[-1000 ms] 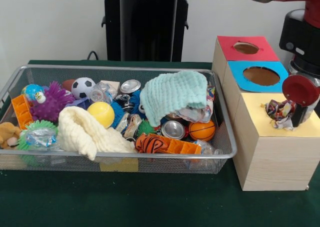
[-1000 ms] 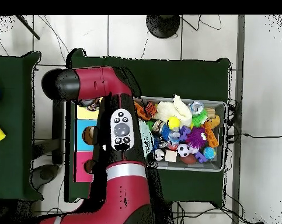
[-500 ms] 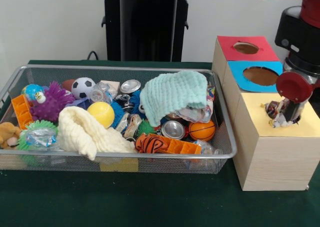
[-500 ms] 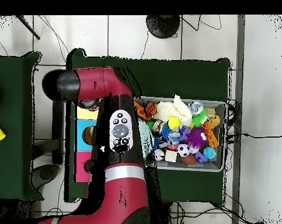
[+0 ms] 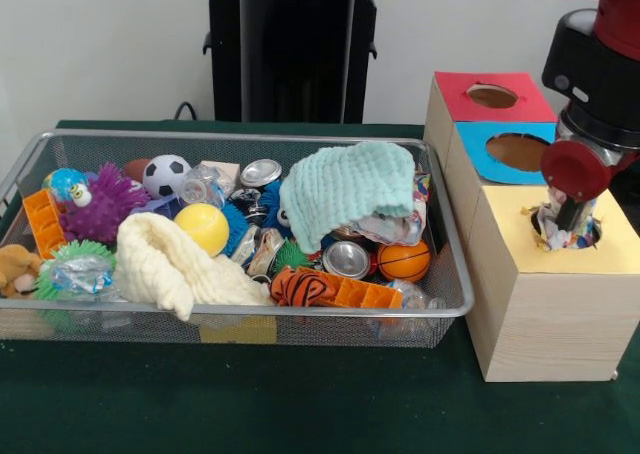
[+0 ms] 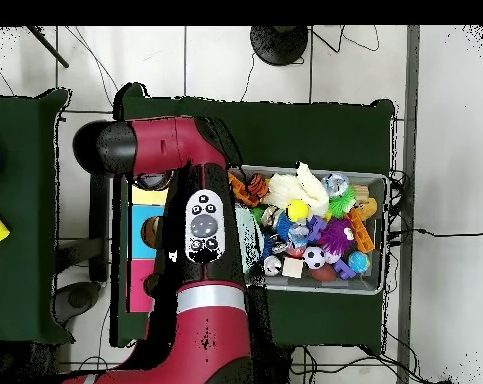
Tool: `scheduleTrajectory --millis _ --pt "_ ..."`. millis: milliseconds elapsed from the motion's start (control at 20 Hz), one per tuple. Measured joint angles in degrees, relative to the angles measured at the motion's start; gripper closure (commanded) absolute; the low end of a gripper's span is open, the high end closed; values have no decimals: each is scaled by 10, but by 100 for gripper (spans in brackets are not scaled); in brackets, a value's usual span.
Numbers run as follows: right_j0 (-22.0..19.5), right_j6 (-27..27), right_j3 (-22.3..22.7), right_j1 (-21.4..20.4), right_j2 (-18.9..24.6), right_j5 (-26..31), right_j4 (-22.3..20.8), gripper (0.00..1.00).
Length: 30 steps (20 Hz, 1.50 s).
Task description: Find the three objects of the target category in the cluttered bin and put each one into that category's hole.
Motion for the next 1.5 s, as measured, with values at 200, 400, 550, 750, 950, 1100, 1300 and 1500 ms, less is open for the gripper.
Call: scheduleTrajectory --millis 200,400,550,750,950,1100,1300,1500 --pt "0 0 0 1 0 0 0 100" --pt "-3 0 0 4 6 -8 0 100" --pt "-9 0 0 10 15 -21 0 100" --pt "-19 0 0 20 34 -34 0 100" --pt "-30 0 2 35 50 -47 -1 100" --pt "-36 0 2 46 59 -57 -2 100" --pt "-41 0 3 51 65 -69 -3 100" --pt "-41 0 5 50 65 -70 -3 100"
